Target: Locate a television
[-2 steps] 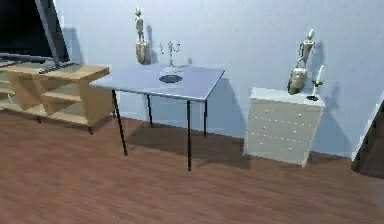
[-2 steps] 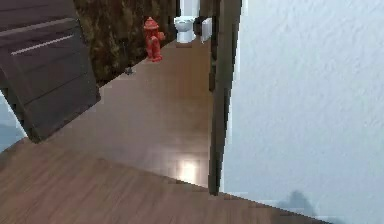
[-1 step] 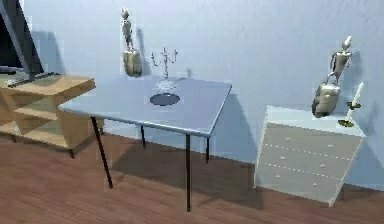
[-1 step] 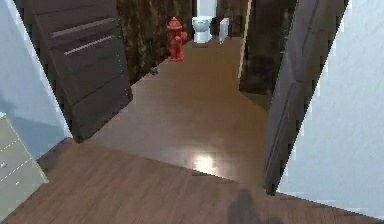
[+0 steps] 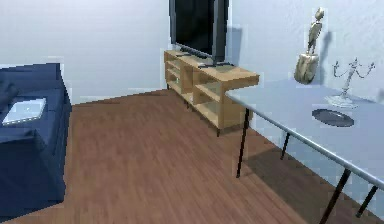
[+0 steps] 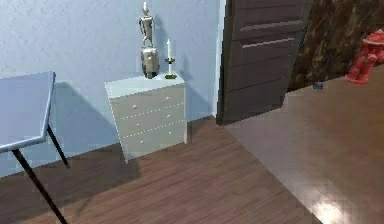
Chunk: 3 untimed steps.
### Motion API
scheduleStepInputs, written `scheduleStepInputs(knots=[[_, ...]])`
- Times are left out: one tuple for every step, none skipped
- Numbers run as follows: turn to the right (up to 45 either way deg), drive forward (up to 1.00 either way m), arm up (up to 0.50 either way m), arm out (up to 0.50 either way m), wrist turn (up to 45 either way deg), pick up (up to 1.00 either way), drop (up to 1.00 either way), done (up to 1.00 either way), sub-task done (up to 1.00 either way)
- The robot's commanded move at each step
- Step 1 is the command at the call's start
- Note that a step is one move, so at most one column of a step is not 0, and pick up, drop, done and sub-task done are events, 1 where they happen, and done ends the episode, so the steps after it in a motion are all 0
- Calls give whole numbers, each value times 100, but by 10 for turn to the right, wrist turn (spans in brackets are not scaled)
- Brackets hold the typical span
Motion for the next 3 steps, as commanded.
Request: scheduleStepInputs(knots=[[-60,0,0,0,0,0,0,0,0],[0,100,0,0,0,0,0,0,0],[0,65,0,0,0,0,0,0,0]])
